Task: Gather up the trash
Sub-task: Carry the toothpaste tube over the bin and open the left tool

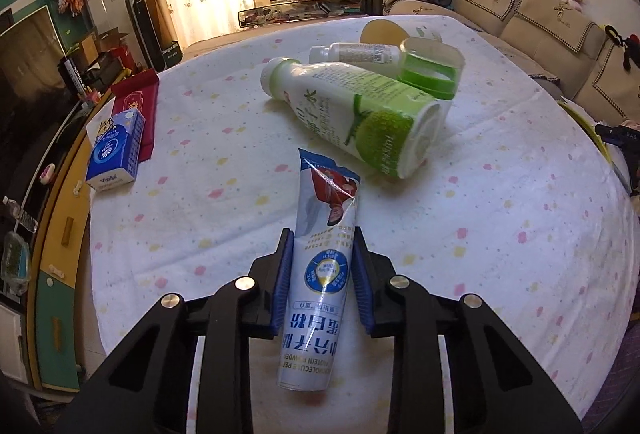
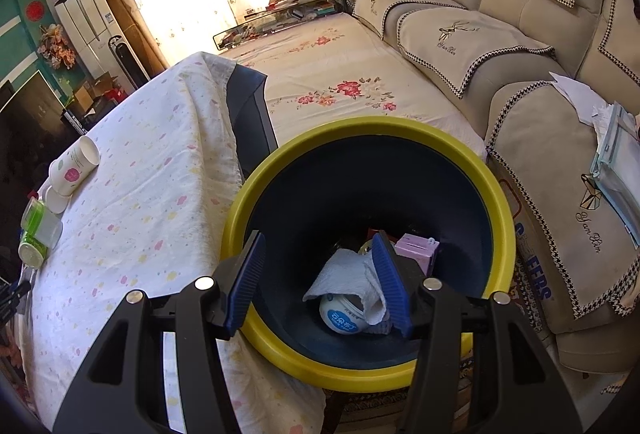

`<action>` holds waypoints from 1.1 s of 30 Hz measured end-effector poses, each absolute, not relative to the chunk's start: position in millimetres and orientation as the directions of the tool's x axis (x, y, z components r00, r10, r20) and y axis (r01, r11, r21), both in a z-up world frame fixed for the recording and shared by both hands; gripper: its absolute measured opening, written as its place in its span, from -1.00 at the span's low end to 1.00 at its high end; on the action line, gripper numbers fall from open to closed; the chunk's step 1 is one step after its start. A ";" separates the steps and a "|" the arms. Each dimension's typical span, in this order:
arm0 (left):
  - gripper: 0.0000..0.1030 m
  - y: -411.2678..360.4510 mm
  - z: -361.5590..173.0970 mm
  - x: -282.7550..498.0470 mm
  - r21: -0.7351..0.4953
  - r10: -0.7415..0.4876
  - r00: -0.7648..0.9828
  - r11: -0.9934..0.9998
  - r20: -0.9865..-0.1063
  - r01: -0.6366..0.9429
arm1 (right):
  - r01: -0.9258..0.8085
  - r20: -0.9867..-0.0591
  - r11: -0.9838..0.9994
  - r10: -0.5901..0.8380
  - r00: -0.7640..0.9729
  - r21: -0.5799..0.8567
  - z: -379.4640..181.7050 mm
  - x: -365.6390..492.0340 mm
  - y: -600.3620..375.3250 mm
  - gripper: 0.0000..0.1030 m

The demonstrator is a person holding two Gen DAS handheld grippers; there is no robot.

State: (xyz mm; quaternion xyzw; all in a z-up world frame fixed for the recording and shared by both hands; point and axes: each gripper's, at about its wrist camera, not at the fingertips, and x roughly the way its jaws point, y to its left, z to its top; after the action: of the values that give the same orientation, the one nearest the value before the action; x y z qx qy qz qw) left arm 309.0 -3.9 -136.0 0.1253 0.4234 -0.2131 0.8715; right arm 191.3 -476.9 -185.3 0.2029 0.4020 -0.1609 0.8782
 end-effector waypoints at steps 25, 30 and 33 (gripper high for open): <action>-0.45 -380.6 -58.8 214.6 -0.097 -0.661 0.247 0.438 -0.709 0.894 | 0.510 -0.717 0.823 -0.196 0.669 0.251 -163.4 92.6 -535.0 0.11; -0.42 -454.0 -73.5 220.9 -0.083 -0.659 0.210 0.384 -0.723 0.920 | 0.549 -0.725 0.792 -0.211 0.656 0.266 -170.8 76.7 -556.2 0.11; -0.32 -485.9 -86.7 226.3 -0.079 -0.642 0.212 0.393 -0.737 0.916 | 0.569 -0.737 0.776 -0.212 0.642 0.274 -177.8 71.9 -566.6 0.11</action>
State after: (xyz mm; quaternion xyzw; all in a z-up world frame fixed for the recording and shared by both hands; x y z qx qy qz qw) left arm 226.3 -485.9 -86.7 0.1922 0.3569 -0.5165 0.7543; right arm 71.9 -566.6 -177.8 0.2491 0.3586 -0.2240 0.8713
